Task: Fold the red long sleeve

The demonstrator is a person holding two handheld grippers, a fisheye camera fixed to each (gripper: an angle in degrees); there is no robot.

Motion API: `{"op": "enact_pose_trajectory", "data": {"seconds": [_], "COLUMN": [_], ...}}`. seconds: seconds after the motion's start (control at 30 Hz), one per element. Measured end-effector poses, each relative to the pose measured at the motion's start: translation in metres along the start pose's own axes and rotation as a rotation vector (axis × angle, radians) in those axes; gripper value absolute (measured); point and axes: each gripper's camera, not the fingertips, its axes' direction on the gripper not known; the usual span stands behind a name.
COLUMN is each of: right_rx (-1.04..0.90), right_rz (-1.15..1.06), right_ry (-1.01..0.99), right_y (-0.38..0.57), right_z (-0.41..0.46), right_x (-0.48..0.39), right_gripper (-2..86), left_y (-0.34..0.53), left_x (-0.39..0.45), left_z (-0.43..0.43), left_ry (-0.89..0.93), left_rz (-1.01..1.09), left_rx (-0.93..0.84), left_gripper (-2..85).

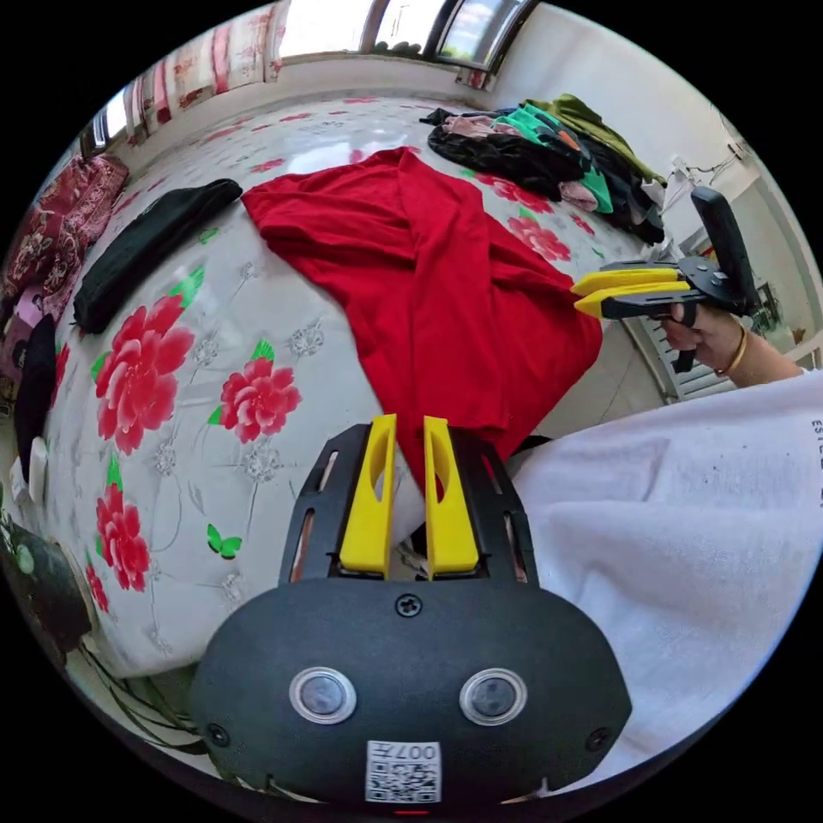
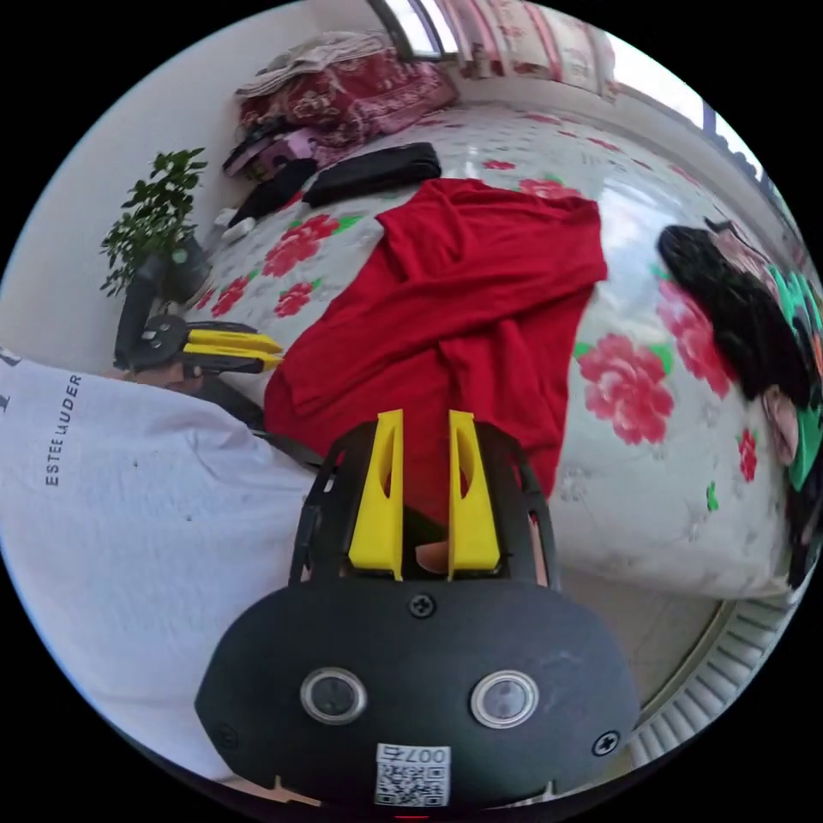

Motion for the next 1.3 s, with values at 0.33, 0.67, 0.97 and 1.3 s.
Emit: {"op": "enact_pose_trajectory", "data": {"seconds": [0.33,0.67,0.97,1.3], "right_rx": [-0.221,-0.367,0.059,0.166], "right_rz": [0.296,0.079,0.121,0.266], "right_ry": [-0.082,-0.303,-0.671,-0.313], "right_y": [0.068,0.033,-0.001,-0.043], "right_z": [0.026,0.059,-0.046,-0.045], "right_x": [0.096,0.111,0.179,0.209], "right_gripper": [7.9,2.6,0.8,4.3], "left_y": [0.042,-0.022,-0.039,-0.052], "left_x": [-0.02,0.014,-0.072,-0.148], "left_z": [0.012,0.078,-0.02,-0.007], "left_ry": [0.14,0.19,0.551,0.388], "left_rz": [-0.074,-0.039,-0.208,-0.696], "left_rx": [-0.184,-0.415,-0.011,0.253], "left_gripper": [7.2,0.9,0.1,7.1]}}
